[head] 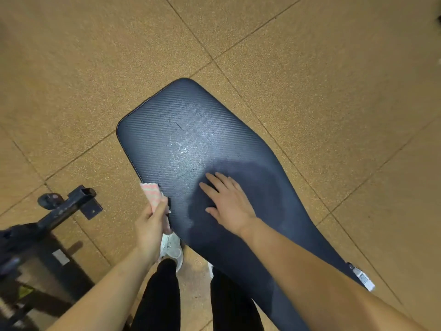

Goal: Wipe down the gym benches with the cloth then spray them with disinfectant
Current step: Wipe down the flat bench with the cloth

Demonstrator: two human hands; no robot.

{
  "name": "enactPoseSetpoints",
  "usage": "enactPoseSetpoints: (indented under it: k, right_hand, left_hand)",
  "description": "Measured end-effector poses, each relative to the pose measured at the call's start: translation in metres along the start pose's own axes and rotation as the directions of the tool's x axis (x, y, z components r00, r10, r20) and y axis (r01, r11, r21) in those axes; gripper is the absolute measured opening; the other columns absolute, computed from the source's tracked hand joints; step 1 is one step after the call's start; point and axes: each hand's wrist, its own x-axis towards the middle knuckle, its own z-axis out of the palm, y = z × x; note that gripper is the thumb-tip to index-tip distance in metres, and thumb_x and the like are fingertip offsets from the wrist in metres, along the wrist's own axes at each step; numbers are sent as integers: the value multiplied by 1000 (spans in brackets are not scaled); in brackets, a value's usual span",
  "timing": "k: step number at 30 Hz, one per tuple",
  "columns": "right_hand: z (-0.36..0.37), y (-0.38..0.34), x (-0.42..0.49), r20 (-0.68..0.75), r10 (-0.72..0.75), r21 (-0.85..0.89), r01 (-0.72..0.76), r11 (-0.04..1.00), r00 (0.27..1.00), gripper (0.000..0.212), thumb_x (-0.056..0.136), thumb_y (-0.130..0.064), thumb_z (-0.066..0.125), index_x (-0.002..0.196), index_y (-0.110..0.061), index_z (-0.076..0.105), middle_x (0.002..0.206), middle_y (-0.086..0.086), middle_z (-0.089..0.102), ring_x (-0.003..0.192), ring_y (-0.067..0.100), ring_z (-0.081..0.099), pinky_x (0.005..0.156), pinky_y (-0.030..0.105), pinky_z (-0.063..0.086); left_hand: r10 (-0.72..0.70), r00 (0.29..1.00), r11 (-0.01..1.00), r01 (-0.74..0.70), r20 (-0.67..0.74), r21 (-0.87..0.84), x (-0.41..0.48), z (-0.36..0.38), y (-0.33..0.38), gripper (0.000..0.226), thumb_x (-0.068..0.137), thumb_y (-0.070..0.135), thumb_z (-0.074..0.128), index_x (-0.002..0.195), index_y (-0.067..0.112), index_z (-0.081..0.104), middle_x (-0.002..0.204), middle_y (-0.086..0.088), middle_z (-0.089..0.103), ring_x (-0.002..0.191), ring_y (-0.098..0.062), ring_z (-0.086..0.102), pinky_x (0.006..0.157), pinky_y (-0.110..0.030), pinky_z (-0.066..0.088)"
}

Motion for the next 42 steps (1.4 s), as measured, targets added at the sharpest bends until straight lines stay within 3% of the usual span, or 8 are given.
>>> enactPoseSetpoints:
  k: [4,9,16,19,24,28,34,42]
  right_hand:
    - [21,8,-42,25,-13,-87,15,996,1000,69,92,-40,68,153,-24,40,165,6,27,153,31,21,125,49,15]
    - [22,12,-54,50,24,-93,-20,995,998,74,95,-42,64,158,-29,26,169,6,10,155,31,8,126,46,9]
    - [31,8,-70,-59,48,-151,-56,987,997,84,79,-43,82,150,-22,43,159,10,36,138,35,39,107,46,39]
    - [34,5,-87,-16,35,-169,-38,985,999,77,88,-40,74,152,-24,34,162,7,26,141,32,32,107,45,36]
    - [48,10,-138,-35,95,-175,-100,979,995,52,93,-41,65,139,-21,49,148,5,43,130,31,39,99,44,36]
    - [71,22,-162,19,88,-155,-84,984,996,69,95,-43,64,154,-21,34,165,5,24,151,35,19,119,52,25]
    - [66,45,-170,14,-53,-87,54,995,998,74,95,-41,66,157,-22,31,167,2,20,155,29,13,124,46,23]
    - [79,71,-227,-17,-143,-133,140,981,990,59,87,-34,76,139,-16,56,151,9,46,137,32,41,108,47,39]
  left_hand:
    - [-76,992,996,71,-98,-51,-3,1,1,34,107,34,45,114,11,68,102,-9,72,98,-27,68,91,-45,57]
    - [16,991,989,4,-134,146,7,4,3,25,104,8,50,80,13,59,57,-6,66,44,-14,64,64,-37,54]
    - [54,994,984,-38,-90,176,-3,5,-27,34,94,2,67,123,8,50,94,-17,62,67,-29,69,71,-58,60]
    - [58,995,986,-44,-83,163,-11,7,-46,42,85,-5,70,115,13,47,113,-19,58,92,-35,65,71,-72,56]
    - [78,990,990,-63,-118,127,-30,24,-80,48,78,-1,70,108,19,38,117,-16,57,95,-33,57,68,-53,56]
    - [55,991,992,-40,-120,120,-52,40,-125,40,84,14,75,105,23,42,112,-9,58,108,-34,64,94,-55,57]
    - [34,995,999,-32,-96,28,-85,71,-189,41,67,43,75,89,30,43,113,-15,68,100,-38,71,90,-60,57]
    - [39,993,998,-43,-112,-37,-120,98,-222,45,58,42,75,86,27,43,105,-17,69,95,-40,72,84,-66,58]
